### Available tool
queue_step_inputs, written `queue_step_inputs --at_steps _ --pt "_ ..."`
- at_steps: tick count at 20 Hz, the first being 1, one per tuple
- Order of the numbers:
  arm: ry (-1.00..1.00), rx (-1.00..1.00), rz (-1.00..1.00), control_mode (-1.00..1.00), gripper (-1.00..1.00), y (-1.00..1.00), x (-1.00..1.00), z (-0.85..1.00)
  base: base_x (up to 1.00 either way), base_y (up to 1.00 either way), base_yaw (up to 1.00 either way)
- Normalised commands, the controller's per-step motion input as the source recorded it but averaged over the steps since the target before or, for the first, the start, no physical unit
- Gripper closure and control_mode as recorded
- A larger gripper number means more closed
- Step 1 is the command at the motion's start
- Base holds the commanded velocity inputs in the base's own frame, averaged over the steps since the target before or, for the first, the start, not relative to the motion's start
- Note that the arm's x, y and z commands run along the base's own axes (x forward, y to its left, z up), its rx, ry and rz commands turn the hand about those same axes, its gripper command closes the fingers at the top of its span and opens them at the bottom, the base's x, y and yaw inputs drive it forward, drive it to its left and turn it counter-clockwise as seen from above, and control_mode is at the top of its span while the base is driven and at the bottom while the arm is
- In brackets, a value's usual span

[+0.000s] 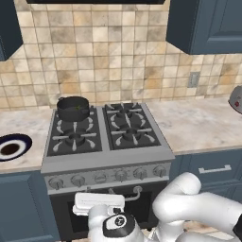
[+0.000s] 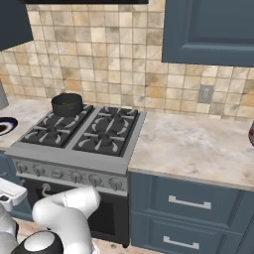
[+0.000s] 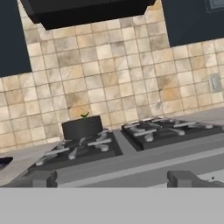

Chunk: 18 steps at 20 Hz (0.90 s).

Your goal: Retrieve the frozen meat and place it in the pot on a burner. Then turn the burner on.

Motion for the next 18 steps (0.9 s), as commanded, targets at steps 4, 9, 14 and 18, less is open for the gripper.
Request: queue_step_inputs --at_steps 4,9,14,18 --pt "0.02 0.0 0.0 -1.0 -1.0 0.0 0.06 -0.1 0.0 0.0 0.0" --pt "0.02 0.0 0.04 -1.0 -1.0 -0.04 0.01 -0.07 0.0 0.0 0.0" --pt "0.24 0.0 0.13 -1.0 -1.0 -0.05 0.07 -0.15 0.0 0.0 0.0" --pt "0.2 0.0 0.1 -1.0 -1.0 -0.01 0.06 -0.04 0.0 0.0 0.0"
